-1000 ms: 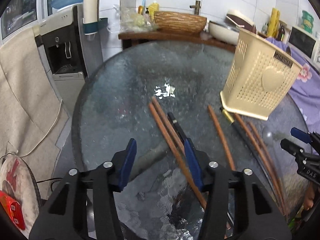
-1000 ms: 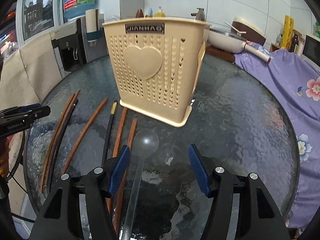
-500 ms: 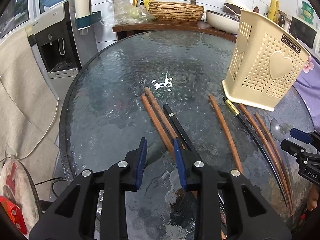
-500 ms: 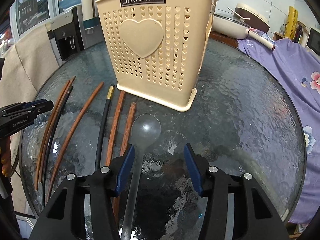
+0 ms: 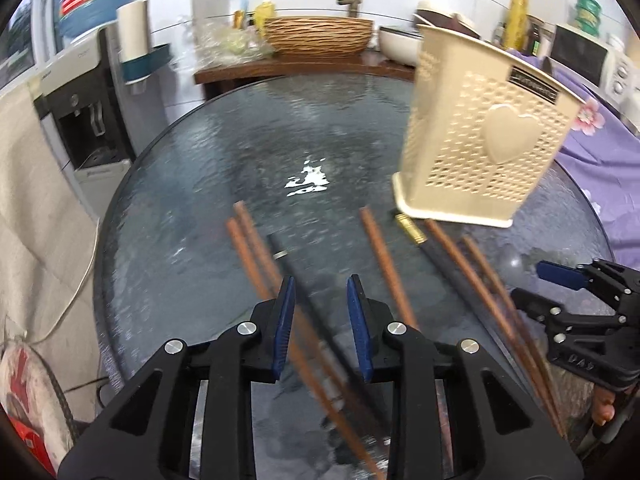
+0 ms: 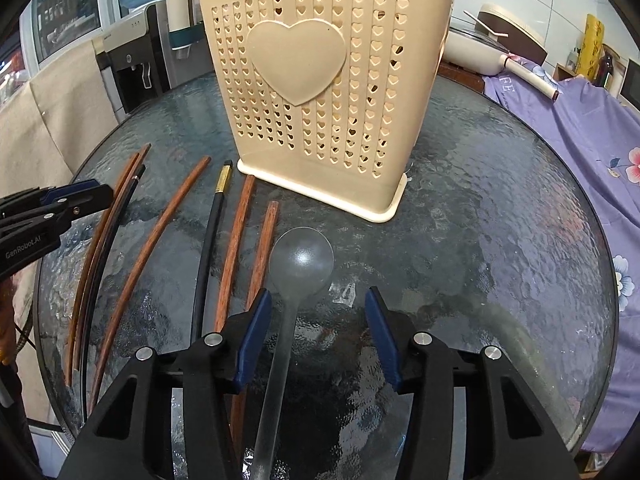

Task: Organize utensils
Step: 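Grasp the clear plastic spoon with the right tool while the left tool grasps a brown chopstick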

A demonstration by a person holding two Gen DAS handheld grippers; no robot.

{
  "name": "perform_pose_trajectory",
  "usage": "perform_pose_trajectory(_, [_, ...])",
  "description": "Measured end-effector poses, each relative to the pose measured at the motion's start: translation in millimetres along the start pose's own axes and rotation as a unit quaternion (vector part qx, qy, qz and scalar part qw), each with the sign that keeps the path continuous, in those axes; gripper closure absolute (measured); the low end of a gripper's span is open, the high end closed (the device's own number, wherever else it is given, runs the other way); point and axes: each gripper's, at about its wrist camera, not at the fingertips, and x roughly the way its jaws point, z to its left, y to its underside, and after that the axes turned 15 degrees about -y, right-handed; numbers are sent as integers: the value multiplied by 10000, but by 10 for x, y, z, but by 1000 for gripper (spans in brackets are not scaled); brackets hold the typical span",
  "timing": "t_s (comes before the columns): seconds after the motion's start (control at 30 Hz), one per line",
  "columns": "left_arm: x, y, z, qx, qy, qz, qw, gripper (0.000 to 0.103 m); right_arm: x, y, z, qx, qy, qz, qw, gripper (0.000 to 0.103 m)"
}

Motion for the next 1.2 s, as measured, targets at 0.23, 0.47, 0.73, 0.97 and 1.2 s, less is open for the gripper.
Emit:
perform_pose_trajectory(0.23, [73,-95,-347,334,207,75,9992,75,29,-34,4,-12,-39,22,10000,57])
perform_pose_trajectory(0.47, [179,-124,-494,457,174,192,9986,75,70,-96,-20,37,-150,76,9999,57])
perform_pose_trajectory(0.73, [261,-161,-560,569,85,273,9980,75,113,-159,-14,20,-149,102,9998,57])
perform_pose_trajectory(0.97, [347,-190,-610,601,91,345,9976,75,156,-232,11,35,-133,171,9998,58])
perform_pose_trajectory(1.2, [465,-311,-573,523,139,412,9977,75,203,-286,47,37,-141,228,9996,64])
